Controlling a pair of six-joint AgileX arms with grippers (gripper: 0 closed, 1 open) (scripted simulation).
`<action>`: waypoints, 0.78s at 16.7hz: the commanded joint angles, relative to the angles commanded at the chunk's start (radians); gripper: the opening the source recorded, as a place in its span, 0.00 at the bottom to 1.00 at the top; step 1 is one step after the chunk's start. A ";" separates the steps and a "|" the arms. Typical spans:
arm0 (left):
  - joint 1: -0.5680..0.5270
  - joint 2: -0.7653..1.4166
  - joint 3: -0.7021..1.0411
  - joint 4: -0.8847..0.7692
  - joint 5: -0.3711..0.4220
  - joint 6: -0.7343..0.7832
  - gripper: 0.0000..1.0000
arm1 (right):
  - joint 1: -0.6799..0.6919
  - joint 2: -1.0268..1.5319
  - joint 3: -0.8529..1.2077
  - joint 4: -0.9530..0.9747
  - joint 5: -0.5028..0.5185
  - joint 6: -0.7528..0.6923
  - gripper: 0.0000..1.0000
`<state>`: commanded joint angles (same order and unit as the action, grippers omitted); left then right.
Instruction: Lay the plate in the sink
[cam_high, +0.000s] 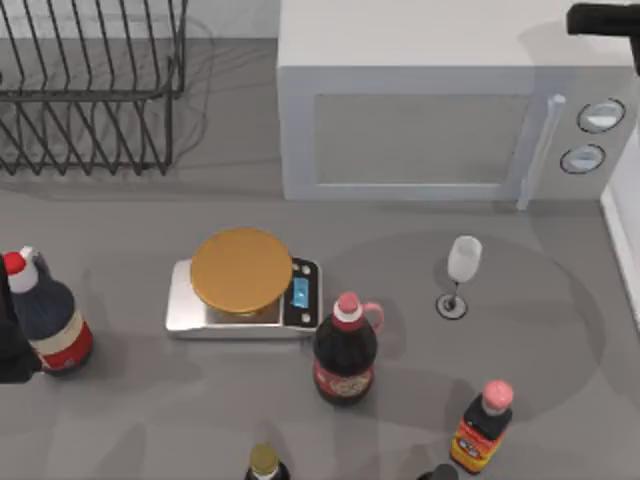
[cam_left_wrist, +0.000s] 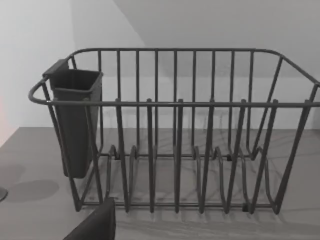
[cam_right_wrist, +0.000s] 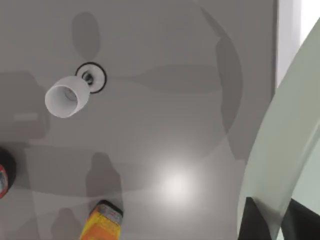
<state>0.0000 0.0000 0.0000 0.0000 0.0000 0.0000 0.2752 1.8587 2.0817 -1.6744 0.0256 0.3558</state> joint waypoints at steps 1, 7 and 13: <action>0.000 0.000 0.000 0.000 0.000 0.000 1.00 | -0.032 0.040 0.044 0.005 0.010 -0.009 0.00; 0.000 0.000 0.000 0.000 0.000 0.000 1.00 | -0.246 0.435 0.462 0.001 0.044 -0.152 0.00; 0.000 0.000 0.000 0.000 0.000 0.000 1.00 | -0.349 0.803 0.774 -0.066 -0.002 -0.371 0.00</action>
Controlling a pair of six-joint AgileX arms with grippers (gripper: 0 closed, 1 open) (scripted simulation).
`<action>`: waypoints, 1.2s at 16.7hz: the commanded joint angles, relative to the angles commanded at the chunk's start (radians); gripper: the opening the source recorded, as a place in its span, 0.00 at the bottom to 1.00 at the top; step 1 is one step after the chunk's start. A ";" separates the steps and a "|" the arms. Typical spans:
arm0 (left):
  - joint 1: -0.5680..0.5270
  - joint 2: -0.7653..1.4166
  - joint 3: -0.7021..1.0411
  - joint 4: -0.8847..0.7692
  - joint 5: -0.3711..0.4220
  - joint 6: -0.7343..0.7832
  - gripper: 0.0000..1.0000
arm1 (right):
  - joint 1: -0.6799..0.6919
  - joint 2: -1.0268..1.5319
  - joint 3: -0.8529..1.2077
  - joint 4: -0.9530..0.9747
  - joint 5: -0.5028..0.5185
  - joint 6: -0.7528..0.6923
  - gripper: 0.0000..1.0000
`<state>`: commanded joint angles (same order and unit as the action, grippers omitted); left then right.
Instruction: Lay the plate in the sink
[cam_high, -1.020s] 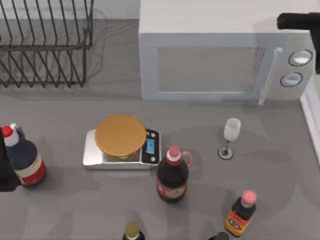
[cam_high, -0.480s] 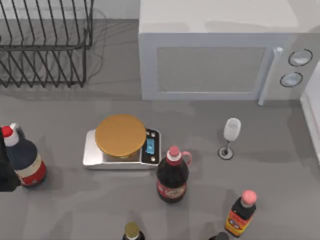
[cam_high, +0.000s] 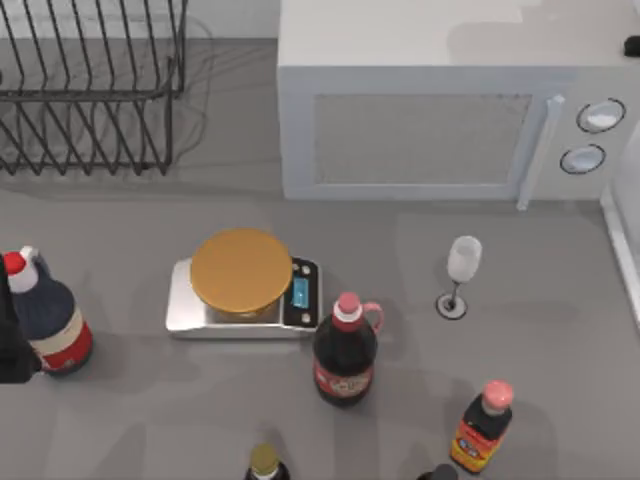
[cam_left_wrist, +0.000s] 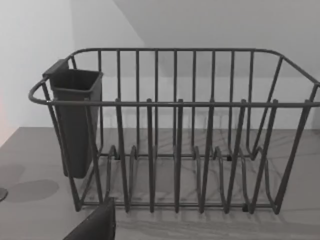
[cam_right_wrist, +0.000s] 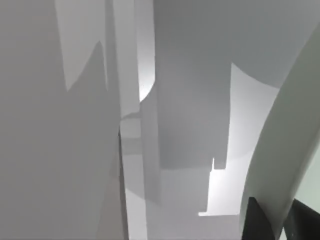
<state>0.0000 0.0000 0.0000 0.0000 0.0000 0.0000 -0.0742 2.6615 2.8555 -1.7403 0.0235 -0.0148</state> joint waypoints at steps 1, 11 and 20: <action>0.000 0.000 0.000 0.000 0.000 0.000 1.00 | -0.005 0.026 0.023 -0.009 -0.007 -0.023 0.00; 0.000 0.000 0.000 0.000 0.000 0.000 1.00 | -0.008 0.048 0.043 -0.017 -0.014 -0.043 0.30; 0.000 0.000 0.000 0.000 0.000 0.000 1.00 | -0.008 0.048 0.043 -0.017 -0.014 -0.043 0.98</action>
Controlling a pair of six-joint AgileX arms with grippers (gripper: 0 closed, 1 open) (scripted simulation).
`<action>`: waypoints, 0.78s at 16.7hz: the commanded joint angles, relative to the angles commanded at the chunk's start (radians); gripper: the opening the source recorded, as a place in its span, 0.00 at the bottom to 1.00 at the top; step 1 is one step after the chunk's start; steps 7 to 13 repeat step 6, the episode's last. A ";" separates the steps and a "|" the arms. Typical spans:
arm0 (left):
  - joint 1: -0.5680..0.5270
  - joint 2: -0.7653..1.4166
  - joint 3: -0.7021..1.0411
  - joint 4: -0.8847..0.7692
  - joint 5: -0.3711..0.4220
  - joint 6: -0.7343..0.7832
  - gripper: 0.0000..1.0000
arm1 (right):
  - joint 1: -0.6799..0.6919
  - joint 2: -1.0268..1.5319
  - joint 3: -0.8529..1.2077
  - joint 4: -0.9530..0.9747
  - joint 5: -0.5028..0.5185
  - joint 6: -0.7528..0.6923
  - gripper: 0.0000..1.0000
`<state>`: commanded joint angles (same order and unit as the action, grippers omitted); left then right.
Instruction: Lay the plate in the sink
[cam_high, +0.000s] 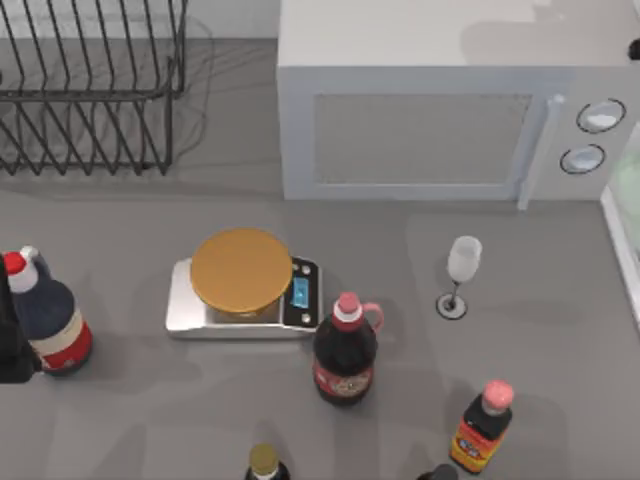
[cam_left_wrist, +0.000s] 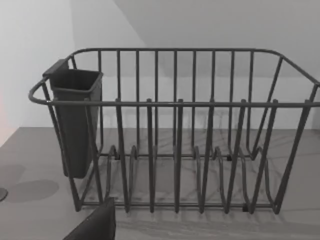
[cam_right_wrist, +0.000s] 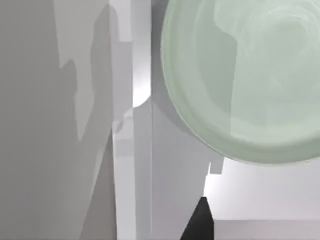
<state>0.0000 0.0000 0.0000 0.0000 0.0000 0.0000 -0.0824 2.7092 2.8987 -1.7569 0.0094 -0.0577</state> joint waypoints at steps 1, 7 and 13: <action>0.000 0.000 0.000 0.000 0.000 0.000 1.00 | 0.000 0.000 0.000 0.000 0.000 0.000 1.00; 0.000 0.000 0.000 0.000 0.000 0.000 1.00 | 0.000 0.000 0.000 0.000 0.000 0.000 1.00; 0.000 0.000 0.000 0.000 0.000 0.000 1.00 | 0.000 0.000 0.000 0.000 0.000 0.000 1.00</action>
